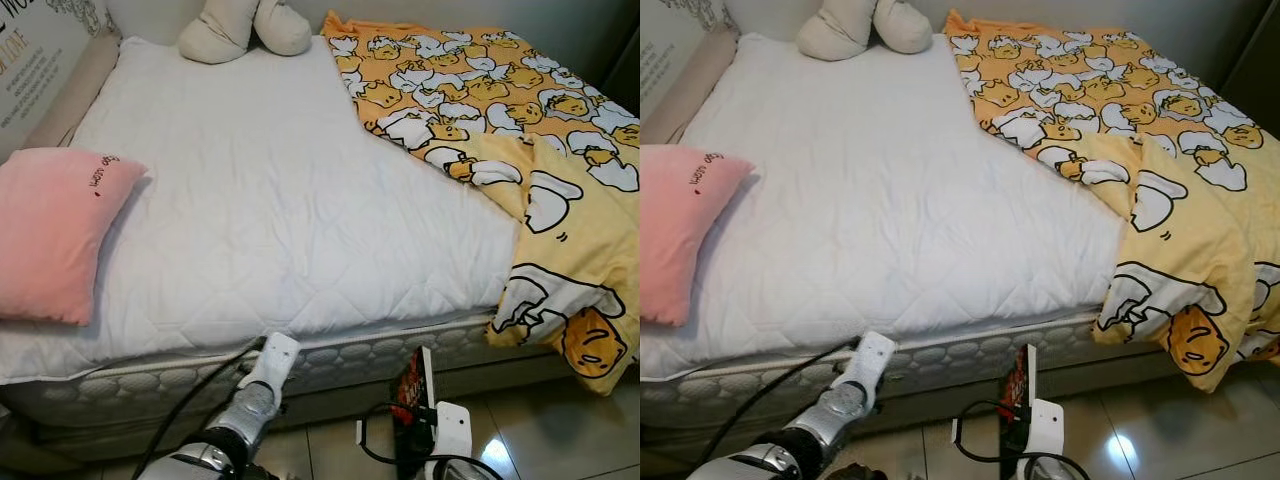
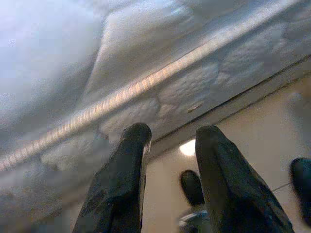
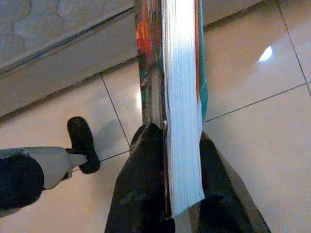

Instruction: Clean up the room

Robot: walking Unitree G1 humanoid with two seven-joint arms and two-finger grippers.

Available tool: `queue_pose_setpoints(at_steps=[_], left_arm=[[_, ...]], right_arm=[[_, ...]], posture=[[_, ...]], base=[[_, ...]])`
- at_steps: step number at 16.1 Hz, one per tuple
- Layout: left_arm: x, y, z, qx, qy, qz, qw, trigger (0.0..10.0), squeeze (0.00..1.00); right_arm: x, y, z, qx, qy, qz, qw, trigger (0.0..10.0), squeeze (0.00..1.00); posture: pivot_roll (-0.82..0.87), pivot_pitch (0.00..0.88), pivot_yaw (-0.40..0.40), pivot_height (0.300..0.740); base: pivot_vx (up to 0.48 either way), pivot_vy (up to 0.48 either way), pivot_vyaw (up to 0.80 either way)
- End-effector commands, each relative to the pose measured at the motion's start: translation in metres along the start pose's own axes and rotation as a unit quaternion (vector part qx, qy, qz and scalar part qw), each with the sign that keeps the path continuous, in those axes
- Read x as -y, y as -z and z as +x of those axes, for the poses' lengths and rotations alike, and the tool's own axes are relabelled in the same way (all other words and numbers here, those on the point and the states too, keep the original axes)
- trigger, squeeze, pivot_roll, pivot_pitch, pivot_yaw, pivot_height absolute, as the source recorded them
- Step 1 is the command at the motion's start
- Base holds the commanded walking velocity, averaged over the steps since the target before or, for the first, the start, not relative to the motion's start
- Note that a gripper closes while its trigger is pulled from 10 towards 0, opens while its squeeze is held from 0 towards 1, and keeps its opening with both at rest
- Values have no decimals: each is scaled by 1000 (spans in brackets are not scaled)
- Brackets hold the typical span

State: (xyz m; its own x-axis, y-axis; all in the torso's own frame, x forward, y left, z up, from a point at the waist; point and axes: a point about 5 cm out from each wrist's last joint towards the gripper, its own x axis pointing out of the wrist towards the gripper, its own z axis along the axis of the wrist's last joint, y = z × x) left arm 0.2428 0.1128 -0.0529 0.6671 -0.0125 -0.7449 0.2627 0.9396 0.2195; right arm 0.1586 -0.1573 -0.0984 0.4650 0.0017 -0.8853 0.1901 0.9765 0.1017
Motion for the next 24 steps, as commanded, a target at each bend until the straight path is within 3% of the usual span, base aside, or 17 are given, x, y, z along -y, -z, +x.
queue_pose_setpoints(at_steps=[1, 5, 10, 14, 15, 17, 18, 22, 23, 24], left_arm=[[-1, 5, 0, -22, 8, -48, 999, 10000, 1000], [0, 21, -2, -58, 20, -55, 997, 10000, 1000], [-2, 20, -1, -57, 22, -67, 996, 10000, 1000], [-5, 21, -1, -61, 20, -67, 996, 10000, 1000], [-5, 23, -2, -65, 21, -69, 995, 10000, 0], [-4, 27, -2, -71, 25, -67, 995, 10000, 0], [-4, 32, -3, -77, 24, -57, 995, 10000, 0], [-1, 35, -4, -78, 28, -50, 995, 10000, 0], [-1, 33, -4, -76, 30, -48, 995, 10000, 0], [0, 32, -4, -75, 30, -48, 996, 10000, 0]], right_arm=[[2, -61, 0, 83, -33, -263, 961, 0, 1000], [1, -54, 1, 64, -47, -189, 979, 0, 1000], [4, -59, 0, 66, -47, -181, 980, 0, 1000], [8, -47, 0, 51, -49, -182, 981, 0, 1000], [7, -46, 0, 48, -52, -172, 983, 0, 1000], [7, -43, 0, 41, -56, -152, 986, 0, 1000], [8, -41, 0, 32, -60, -158, 985, 0, 0], [15, -35, 0, 19, -51, -186, 981, 0, 0], [15, -35, 0, 14, -53, -189, 980, 3255, 0], [14, -36, 0, 13, -57, -197, 979, 10000, 0]], posture=[[70, 0, -4, 740], [78, 0, -27, 740], [79, 0, -32, 740], [85, 0, -40, 740], [87, 0, -40, 740], [82, 0, -33, 740], [71, 0, -30, 740], [71, 0, -41, 740], [71, 0, -44, 740], [69, 0, -46, 740]], base=[[0, 0, 0], [0, 0, 0], [0, 0, 0], [0, 0, 0], [0, 0, 0], [0, 0, 0], [0, 0, 0], [0, 0, 0], [0, 0, 0], [0, 0, 0]])
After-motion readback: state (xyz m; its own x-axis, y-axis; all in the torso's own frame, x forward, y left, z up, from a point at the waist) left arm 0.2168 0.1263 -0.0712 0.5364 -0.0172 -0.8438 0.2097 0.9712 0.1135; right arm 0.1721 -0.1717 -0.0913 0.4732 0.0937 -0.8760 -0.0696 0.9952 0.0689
